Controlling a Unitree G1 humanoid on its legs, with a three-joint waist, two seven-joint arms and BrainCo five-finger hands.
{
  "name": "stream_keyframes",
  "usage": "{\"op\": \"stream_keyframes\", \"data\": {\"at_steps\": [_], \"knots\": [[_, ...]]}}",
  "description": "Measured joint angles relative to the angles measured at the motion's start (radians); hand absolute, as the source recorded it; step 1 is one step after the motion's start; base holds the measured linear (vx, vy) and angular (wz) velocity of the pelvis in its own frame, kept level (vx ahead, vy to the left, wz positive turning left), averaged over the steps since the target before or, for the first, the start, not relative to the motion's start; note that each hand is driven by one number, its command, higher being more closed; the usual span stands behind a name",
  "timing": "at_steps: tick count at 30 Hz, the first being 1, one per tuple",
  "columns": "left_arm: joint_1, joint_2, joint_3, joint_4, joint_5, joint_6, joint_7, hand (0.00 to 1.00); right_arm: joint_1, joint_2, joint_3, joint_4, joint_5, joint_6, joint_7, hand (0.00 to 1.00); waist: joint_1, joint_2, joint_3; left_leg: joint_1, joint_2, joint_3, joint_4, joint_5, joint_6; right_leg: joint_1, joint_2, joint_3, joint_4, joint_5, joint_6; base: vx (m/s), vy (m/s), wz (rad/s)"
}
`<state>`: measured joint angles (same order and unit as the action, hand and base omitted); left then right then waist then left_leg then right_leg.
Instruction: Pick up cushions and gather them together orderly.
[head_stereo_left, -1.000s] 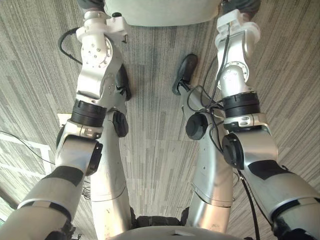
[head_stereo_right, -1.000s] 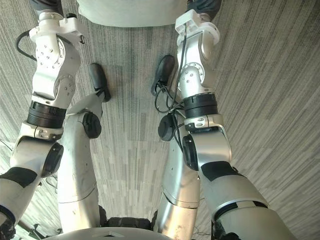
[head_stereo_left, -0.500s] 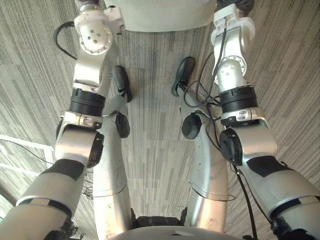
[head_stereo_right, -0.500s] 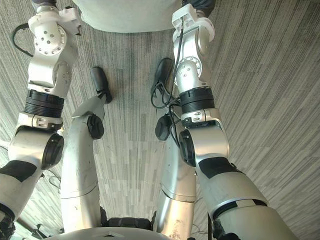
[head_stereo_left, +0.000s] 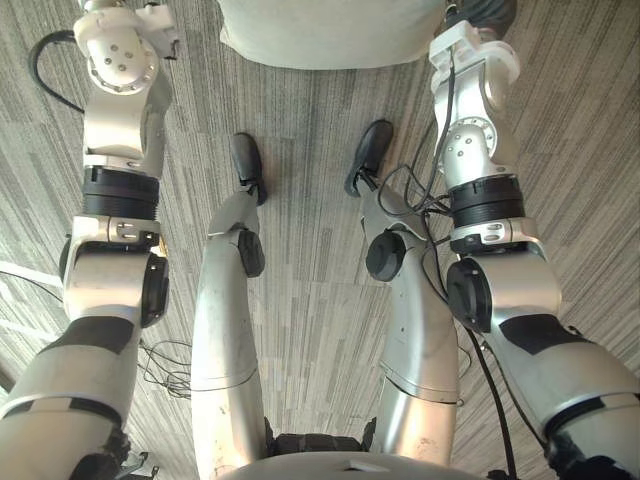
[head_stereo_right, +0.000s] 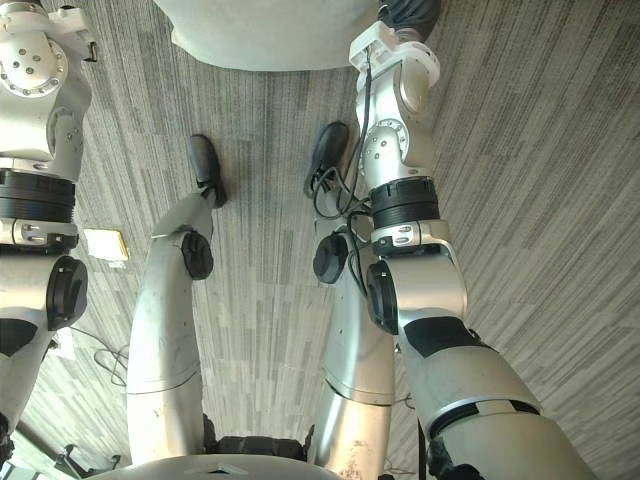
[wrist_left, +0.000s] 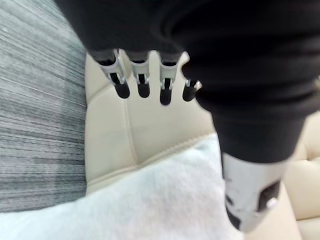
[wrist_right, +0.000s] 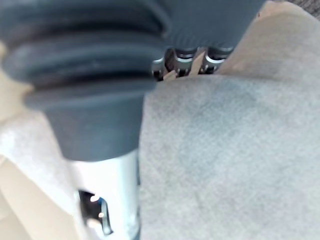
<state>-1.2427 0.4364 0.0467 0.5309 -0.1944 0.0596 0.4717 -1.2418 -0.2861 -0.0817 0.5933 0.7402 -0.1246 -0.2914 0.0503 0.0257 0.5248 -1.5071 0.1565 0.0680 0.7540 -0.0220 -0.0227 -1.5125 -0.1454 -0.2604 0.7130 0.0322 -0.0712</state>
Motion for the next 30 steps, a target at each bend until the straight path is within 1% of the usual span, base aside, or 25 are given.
{"op": "stream_keyframes", "data": {"at_steps": [1,5,6,9,10,11,12,18,20,26,30], "knots": [[-0.005,0.002,-0.001,0.004,0.000,0.000,0.000,0.00,-0.001,-0.002,0.001,0.023,0.000,-0.001,0.001,0.00,0.002,0.001,-0.019,-0.014,-0.001,-0.001,0.001,-0.001,0.000,-0.013,0.000,-0.002,0.001,-0.002,0.001,-0.01,-0.074,0.03],[-0.034,0.009,-0.006,0.034,0.002,-0.002,-0.004,0.00,-0.012,0.001,0.006,0.047,0.000,-0.003,0.001,0.00,0.003,0.003,-0.021,-0.017,0.000,-0.002,0.012,-0.006,-0.002,-0.013,-0.001,-0.001,0.006,-0.004,0.001,-0.02,-0.071,-0.02],[-0.041,0.009,-0.011,0.034,0.002,-0.004,-0.006,0.00,-0.020,-0.004,0.014,0.063,0.000,-0.006,0.001,0.00,0.003,0.003,-0.023,-0.020,0.000,-0.002,0.013,-0.010,-0.008,-0.017,-0.002,0.000,0.007,-0.005,0.002,-0.03,-0.073,-0.01],[-0.046,0.016,-0.022,0.043,0.003,-0.004,-0.008,0.00,-0.031,-0.007,0.030,0.066,0.001,-0.010,0.000,0.00,0.003,0.004,-0.023,-0.028,0.000,-0.002,0.013,-0.007,-0.004,-0.024,-0.003,0.000,0.008,-0.004,0.002,-0.02,-0.059,0.01],[-0.046,0.019,-0.032,0.052,0.004,-0.006,-0.010,0.00,-0.035,-0.009,0.040,0.080,0.001,-0.024,0.001,0.00,0.003,0.004,-0.023,-0.029,-0.001,-0.002,0.011,-0.011,-0.009,-0.026,-0.003,0.000,0.007,-0.005,0.002,-0.02,-0.066,0.01],[-0.047,0.019,-0.032,0.058,0.004,-0.006,-0.013,0.00,-0.041,-0.010,0.041,0.089,0.001,-0.028,0.001,0.00,0.002,0.004,-0.023,-0.030,0.000,-0.002,0.011,-0.011,-0.009,-0.027,-0.003,0.000,0.007,-0.005,0.002,-0.03,-0.081,0.01],[-0.046,0.019,-0.035,0.075,0.004,-0.006,-0.021,0.00,-0.044,-0.015,0.042,0.092,0.001,-0.027,0.001,0.00,0.002,0.004,-0.023,-0.030,0.000,-0.002,0.010,-0.010,-0.008,-0.027,-0.002,0.000,0.007,-0.005,0.001,-0.02,-0.067,0.01],[-0.045,0.020,-0.052,0.079,0.000,-0.016,-0.021,0.00,-0.044,-0.021,0.050,0.092,0.001,-0.034,0.001,0.00,0.004,0.004,-0.023,-0.036,-0.002,-0.001,-0.002,-0.010,-0.011,-0.037,-0.003,0.000,0.004,-0.009,-0.001,-0.02,-0.068,0.03],[-0.057,0.025,-0.072,0.077,0.000,-0.020,-0.021,0.00,-0.044,-0.023,0.048,0.092,0.001,-0.048,0.001,0.00,0.005,0.004,-0.023,-0.049,-0.003,-0.005,-0.003,-0.007,-0.010,-0.048,-0.004,-0.003,0.006,-0.012,-0.001,-0.02,-0.085,0.04],[-0.063,0.021,-0.141,0.047,0.002,-0.023,-0.020,0.00,-0.042,-0.023,0.045,0.091,0.001,-0.051,0.000,0.00,0.004,0.004,-0.023,-0.056,-0.004,-0.013,0.006,-0.007,-0.010,-0.049,-0.004,-0.007,0.010,-0.014,0.000,-0.02,-0.064,0.00],[-0.066,0.001,-0.198,-0.003,0.049,-0.023,-0.019,0.00,-0.038,-0.015,0.044,0.090,0.001,-0.059,0.000,0.00,0.005,0.004,-0.023,-0.062,-0.003,-0.013,0.020,-0.012,-0.008,-0.049,-0.002,-0.008,0.013,-0.014,0.000,-0.02,-0.064,-0.04]]}}
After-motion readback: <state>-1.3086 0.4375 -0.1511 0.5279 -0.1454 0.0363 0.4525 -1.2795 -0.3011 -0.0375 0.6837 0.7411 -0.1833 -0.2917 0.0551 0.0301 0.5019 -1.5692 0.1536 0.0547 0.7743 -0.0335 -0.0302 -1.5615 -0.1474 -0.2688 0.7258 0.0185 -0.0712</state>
